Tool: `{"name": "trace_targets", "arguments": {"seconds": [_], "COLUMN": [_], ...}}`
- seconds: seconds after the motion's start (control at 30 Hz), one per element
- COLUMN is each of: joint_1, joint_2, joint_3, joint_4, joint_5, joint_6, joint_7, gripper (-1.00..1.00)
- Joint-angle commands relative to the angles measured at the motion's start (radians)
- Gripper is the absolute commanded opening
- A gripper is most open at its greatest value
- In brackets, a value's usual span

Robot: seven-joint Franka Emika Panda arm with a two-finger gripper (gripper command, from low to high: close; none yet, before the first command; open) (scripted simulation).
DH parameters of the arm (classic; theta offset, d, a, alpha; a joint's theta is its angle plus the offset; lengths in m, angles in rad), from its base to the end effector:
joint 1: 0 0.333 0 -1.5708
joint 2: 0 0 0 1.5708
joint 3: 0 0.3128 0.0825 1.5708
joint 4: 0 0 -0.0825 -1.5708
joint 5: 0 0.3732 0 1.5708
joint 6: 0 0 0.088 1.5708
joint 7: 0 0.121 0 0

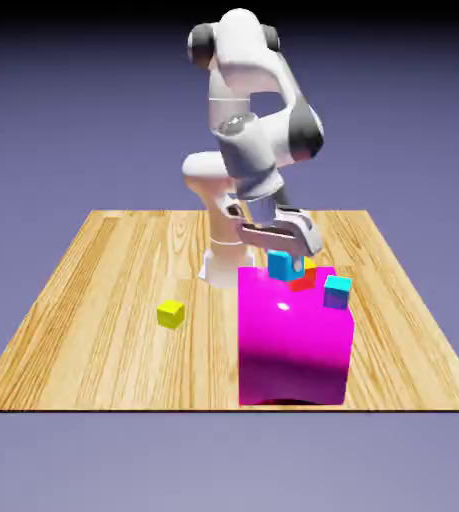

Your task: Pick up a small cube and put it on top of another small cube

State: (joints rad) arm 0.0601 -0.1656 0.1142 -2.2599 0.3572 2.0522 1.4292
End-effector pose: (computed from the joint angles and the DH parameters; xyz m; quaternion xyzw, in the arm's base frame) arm 0.4679 0.1069 0.4181 -0.7467 0.6485 0.1193 0.0872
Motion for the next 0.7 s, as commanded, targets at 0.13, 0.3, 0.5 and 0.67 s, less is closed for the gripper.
{"name": "trace_targets", "arguments": {"seconds": [0.13, 0.3, 0.5, 0.67], "joint_1": [0.182, 0.287, 0.292, 0.287], "joint_2": [-0.05, -0.075, -0.045, -0.074], "joint_3": [-0.08, -0.144, -0.138, -0.144], "joint_4": [0.053, 0.041, -0.111, 0.034], "joint_5": [-0.176, -0.266, -0.256, -0.266], "joint_6": [-0.199, -0.286, -0.103, -0.277], "joint_7": [-0.16, -0.235, -0.244, -0.235], "gripper": [-1.0, -1.0, 1.0, 1.0]}}
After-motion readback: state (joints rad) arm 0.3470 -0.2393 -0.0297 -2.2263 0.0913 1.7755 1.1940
